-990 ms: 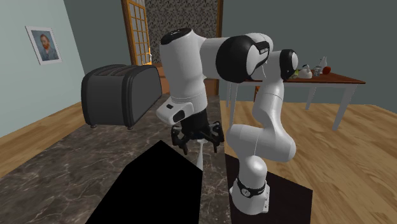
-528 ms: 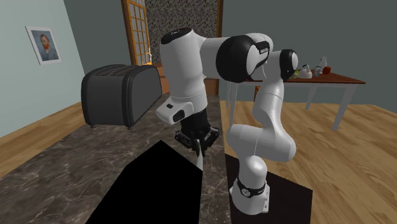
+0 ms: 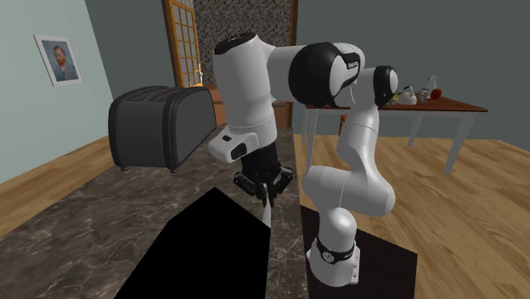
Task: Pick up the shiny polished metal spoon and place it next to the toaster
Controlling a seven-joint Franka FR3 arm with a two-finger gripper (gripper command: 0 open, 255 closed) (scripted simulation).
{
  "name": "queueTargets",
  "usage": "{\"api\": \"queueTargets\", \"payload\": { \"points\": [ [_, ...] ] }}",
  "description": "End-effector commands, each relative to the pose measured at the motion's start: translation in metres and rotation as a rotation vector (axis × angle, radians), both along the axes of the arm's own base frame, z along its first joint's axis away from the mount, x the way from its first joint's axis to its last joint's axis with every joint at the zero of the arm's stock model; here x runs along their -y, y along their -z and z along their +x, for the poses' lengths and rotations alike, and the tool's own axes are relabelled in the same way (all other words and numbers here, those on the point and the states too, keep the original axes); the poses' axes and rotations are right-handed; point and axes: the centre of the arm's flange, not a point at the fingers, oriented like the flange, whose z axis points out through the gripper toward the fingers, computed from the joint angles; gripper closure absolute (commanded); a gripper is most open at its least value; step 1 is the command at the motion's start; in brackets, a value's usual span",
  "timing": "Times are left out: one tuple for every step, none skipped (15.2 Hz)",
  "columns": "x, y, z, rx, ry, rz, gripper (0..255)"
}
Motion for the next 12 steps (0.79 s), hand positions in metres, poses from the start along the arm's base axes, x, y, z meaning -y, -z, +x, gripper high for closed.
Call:
{"api": "queueTargets", "payload": {
  "points": [
    [0.0, -0.008, 0.0, -0.001, 0.0, 0.0, 255],
    [0.0, -0.014, 0.0, -0.001, 0.0, 0.0, 255],
    [0.0, -0.019, 0.0, -0.001, 0.0, 0.0, 255],
    [0.0, -0.024, 0.0, -0.001, 0.0, 0.0, 255],
    [0.0, -0.03, 0.0, -0.001, 0.0, 0.0, 255],
    [0.0, -0.035, 0.0, -0.001, 0.0, 0.0, 255],
    [0.0, -0.04, 0.0, -0.001, 0.0, 0.0, 255],
    [0.0, -0.045, 0.0, -0.001, 0.0, 0.0, 255],
    [0.0, -0.051, 0.0, -0.001, 0.0, 0.0, 255],
    [0.0, -0.056, 0.0, -0.001, 0.0, 0.0, 255],
    [0.0, -0.061, 0.0, -0.001, 0.0, 0.0, 255],
    [0.0, -0.067, 0.0, -0.001, 0.0, 0.0, 255]
  ]
}}
